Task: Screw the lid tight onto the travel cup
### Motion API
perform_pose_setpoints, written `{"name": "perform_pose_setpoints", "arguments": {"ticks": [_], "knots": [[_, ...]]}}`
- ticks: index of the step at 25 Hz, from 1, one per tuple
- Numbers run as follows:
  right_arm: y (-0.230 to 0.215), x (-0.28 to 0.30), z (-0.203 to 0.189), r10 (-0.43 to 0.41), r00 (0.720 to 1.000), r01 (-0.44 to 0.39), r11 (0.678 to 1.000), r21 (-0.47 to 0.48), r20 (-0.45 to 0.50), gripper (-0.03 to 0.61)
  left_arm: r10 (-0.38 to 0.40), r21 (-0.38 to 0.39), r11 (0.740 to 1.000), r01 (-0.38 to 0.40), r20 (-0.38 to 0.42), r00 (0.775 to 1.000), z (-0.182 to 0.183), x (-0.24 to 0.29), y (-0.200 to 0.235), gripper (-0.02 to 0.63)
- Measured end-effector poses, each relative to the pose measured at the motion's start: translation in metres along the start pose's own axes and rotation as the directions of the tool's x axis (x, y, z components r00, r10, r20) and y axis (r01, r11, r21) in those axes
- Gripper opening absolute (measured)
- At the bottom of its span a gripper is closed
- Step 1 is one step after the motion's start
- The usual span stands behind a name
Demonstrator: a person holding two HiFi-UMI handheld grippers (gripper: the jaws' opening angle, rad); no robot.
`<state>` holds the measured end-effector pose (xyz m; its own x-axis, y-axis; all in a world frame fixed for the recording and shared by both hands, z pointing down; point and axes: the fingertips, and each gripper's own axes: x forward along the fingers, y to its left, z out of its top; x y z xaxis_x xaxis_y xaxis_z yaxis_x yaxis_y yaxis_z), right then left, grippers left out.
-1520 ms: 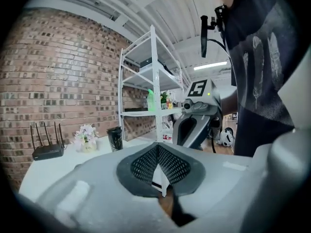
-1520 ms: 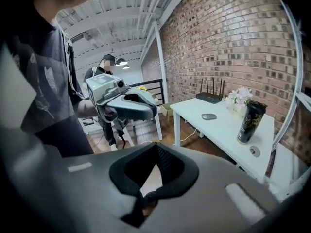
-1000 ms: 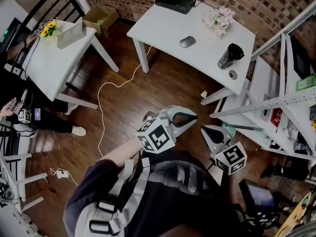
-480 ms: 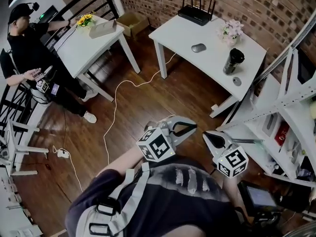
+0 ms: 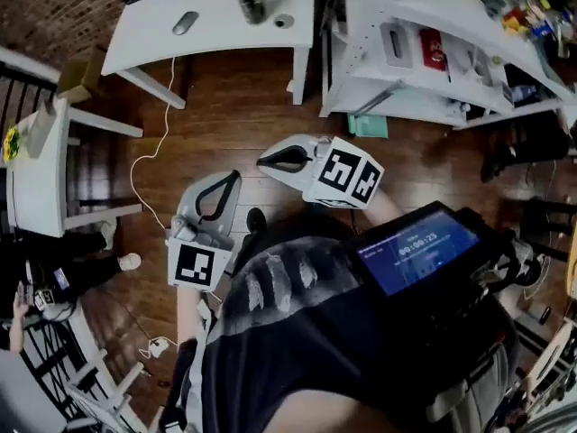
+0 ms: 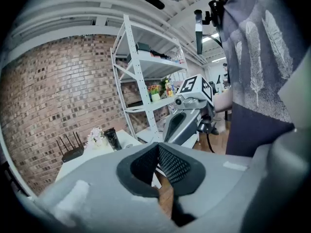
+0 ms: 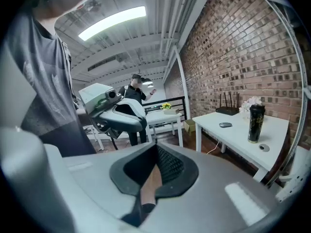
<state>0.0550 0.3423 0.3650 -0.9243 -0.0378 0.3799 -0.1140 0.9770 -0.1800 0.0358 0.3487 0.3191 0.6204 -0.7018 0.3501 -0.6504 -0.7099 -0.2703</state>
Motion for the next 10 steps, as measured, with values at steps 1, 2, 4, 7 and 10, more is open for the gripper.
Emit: {"name": "perform_pose_setpoints", "arguments": {"ticks": [1,2,4,7,10], "knots": [[0.002,0.001,0.002,0.000,1.000,0.000,1.000,-0.009,-0.016,0.006,-0.002,-0.011,1.000,0.003,0.008,1.000,-0.001,-0.001,-0.002,0.002],[0.006,0.004,0.006,-0.001,1.000,0.001,1.000,-0.020,-0.025,0.006,-0.009,-0.019,1.000,0.010,0.009,1.000,-0.003,-0.005,-0.003,0.002],[0.021,0.014,0.020,-0.014,0.999,0.012,0.999,-0.051,-0.036,0.006,-0.039,-0.006,0.999,0.039,0.008,0.999,-0.015,-0.018,-0.003,0.002],[0.056,0.048,0.041,-0.027,0.998,0.020,0.993,-0.117,-0.061,0.006,-0.061,-0.022,0.998,0.060,0.000,0.998,-0.057,-0.058,0.004,0.002],[0.084,0.091,0.059,-0.058,0.995,0.043,0.982,-0.185,-0.077,0.006,-0.062,-0.109,0.992,0.058,-0.036,0.997,-0.107,-0.107,0.021,0.002]]}}
